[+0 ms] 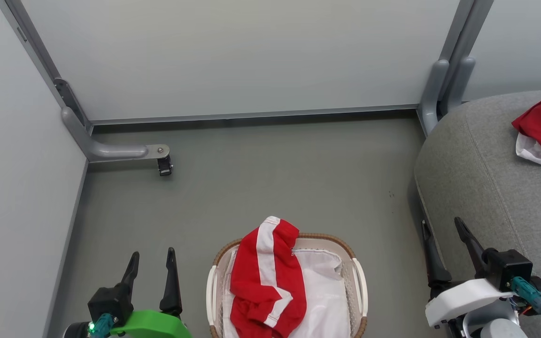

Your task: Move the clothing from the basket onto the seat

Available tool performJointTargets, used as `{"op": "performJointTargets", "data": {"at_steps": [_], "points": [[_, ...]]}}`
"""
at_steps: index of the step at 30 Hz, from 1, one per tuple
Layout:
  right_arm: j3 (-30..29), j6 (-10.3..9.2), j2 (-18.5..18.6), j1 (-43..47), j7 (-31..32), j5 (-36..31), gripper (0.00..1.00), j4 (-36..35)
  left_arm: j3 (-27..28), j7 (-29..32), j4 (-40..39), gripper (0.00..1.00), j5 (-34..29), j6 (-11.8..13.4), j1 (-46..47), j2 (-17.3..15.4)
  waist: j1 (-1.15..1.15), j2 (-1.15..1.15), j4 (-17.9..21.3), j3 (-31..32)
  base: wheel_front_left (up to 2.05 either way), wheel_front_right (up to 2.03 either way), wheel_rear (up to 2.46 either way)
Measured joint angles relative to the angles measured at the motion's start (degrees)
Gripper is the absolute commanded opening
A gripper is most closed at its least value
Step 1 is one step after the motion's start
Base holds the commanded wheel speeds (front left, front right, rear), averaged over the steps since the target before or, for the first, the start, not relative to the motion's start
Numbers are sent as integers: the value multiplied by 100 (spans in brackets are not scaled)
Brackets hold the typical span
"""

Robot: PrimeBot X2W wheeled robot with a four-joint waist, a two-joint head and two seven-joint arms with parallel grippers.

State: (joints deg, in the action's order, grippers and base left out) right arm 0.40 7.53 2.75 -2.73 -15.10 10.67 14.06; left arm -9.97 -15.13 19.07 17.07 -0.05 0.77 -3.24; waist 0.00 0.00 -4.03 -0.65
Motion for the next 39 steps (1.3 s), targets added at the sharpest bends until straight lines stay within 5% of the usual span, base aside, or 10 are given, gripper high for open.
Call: {"op": "performJointTargets", "data": {"at_steps": [20, 39], "points": [[-125, -1, 1, -96, 0, -9, 100, -88, -177, -1, 126, 100, -177, -177, 291, 29, 0, 0, 17, -253, 0, 0, 0], [-371, -1, 2, -1482, 0, -154, 100, -609, -2618, 822, 2292, 100, -493, -679, 2978, 56, 0, 0, 324, -1905, 0, 0, 0]]}}
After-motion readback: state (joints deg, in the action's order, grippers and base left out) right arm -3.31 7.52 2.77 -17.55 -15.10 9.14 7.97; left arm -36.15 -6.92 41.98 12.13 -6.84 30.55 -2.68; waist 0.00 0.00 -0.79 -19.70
